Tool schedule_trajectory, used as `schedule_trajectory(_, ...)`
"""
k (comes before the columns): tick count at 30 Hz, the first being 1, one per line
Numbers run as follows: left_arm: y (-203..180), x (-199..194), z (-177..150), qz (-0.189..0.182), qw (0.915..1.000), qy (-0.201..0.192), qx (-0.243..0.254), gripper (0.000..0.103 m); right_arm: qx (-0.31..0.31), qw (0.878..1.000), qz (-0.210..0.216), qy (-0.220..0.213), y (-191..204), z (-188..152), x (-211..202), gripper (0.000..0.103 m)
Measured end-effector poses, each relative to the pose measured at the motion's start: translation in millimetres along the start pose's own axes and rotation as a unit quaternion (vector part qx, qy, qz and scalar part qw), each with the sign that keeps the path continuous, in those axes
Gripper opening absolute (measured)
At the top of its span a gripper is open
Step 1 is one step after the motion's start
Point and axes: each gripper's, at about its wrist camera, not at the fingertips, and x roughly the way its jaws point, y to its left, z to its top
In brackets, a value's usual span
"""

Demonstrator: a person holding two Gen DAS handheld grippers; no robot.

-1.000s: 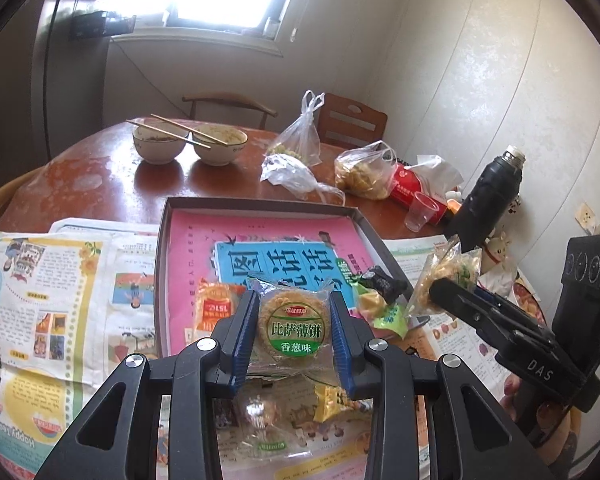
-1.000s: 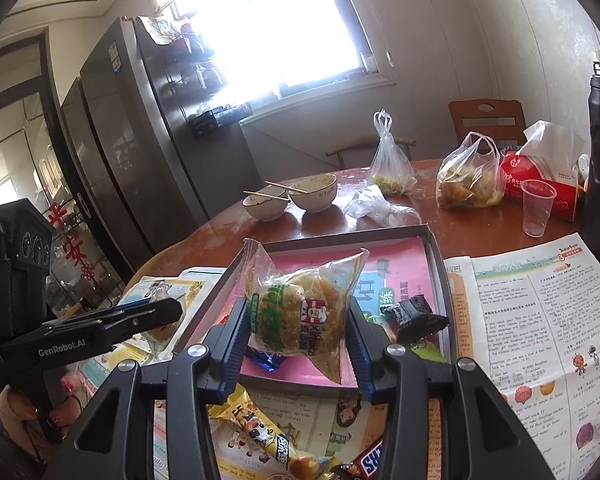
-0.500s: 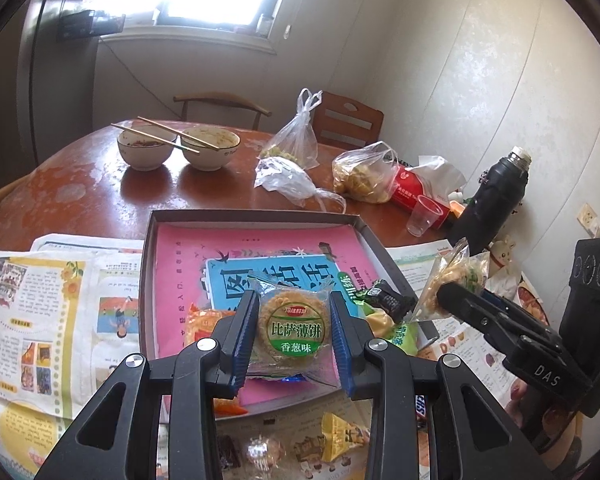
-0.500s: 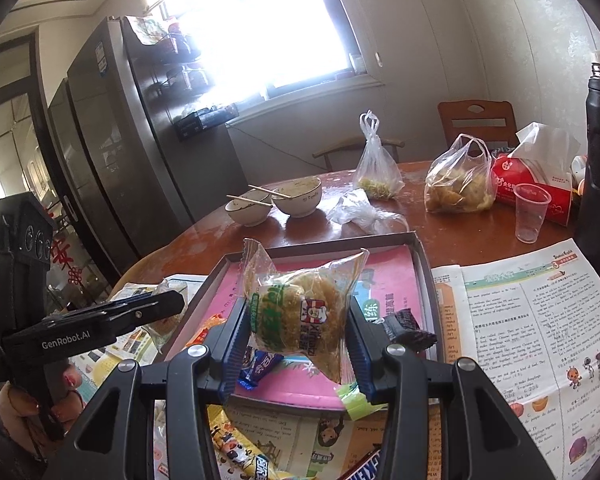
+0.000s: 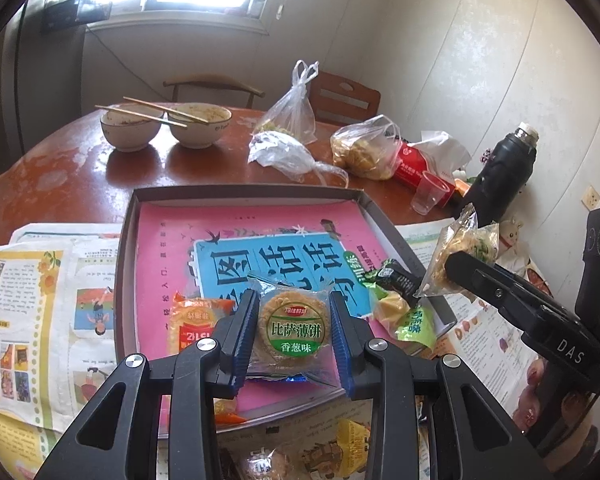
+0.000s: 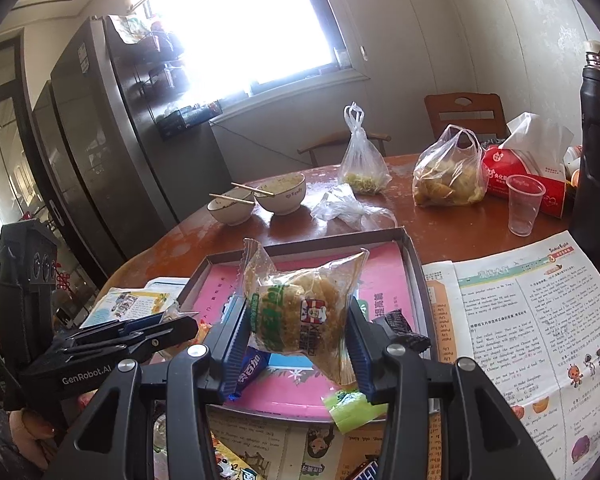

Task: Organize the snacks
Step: 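Carry the biscuit pack over the tray while the right tool carries the puffed-snack bag there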

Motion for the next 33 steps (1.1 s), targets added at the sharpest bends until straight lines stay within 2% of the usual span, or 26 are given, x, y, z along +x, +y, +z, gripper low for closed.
schedule_trajectory(10, -3, 15, -7, 0.002, 0.9997, 0.021, 0.015, 0.036, -0.003, 1.000, -0.005, 0.022, 2, -13, 11, 0.046)
schedule_trajectory(19, -5, 21, -12, 0.024, 0.9990, 0.026, 0.027, 0.036, -0.005, 0.999, -0.002, 0.035, 4, -21, 17, 0.046)
schedule_trajectory(33, -4, 26, -19, 0.025, 0.9983, 0.037, 0.037, 0.036, -0.024, 0.998, -0.008, 0.054, 11, -31, 28, 0.046)
